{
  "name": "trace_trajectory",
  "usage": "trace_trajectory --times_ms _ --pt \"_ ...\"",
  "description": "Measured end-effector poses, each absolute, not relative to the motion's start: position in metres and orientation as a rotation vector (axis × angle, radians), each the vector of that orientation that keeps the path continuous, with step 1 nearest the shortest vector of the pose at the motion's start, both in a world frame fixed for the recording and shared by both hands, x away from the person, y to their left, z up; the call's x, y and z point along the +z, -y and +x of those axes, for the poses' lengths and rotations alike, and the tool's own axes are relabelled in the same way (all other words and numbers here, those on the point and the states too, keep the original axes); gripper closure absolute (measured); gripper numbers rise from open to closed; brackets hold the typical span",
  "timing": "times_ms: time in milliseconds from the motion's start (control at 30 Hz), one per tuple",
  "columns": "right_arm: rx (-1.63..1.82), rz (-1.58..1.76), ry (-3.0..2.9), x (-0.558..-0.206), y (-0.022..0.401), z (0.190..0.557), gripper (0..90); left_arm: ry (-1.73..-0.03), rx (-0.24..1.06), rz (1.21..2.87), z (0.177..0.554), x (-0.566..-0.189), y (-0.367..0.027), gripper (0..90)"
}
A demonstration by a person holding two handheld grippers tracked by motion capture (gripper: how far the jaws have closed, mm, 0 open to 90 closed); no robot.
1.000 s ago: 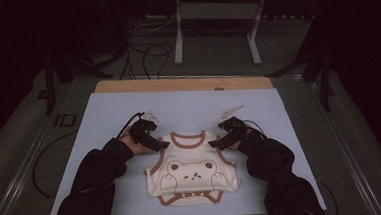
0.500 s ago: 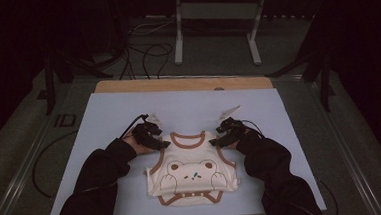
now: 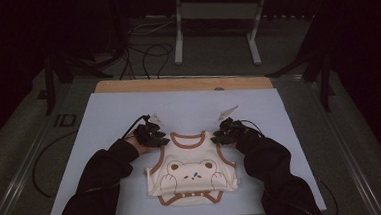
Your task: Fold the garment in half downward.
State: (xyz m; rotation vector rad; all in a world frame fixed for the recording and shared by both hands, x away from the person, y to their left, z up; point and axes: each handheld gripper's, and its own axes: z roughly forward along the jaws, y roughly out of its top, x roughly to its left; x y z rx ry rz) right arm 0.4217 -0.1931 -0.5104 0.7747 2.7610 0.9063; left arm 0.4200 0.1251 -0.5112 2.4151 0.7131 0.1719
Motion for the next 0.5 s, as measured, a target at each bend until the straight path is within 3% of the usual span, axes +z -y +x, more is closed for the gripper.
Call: trace_trajectory --times_ms 267,500 --pt "0.882 0.773 -2.785 -0.5086 0.1889 0.4208 80.4 -0.697 0.123 2.419 0.4186 -0.5105 -0.122 85.0" --pt "0.872 0.765 -2.8 -0.5073 0.1881 0.4215 82.7 -0.682 0.123 2.437 0.4182 -0.5083 -0.1197 87.6"
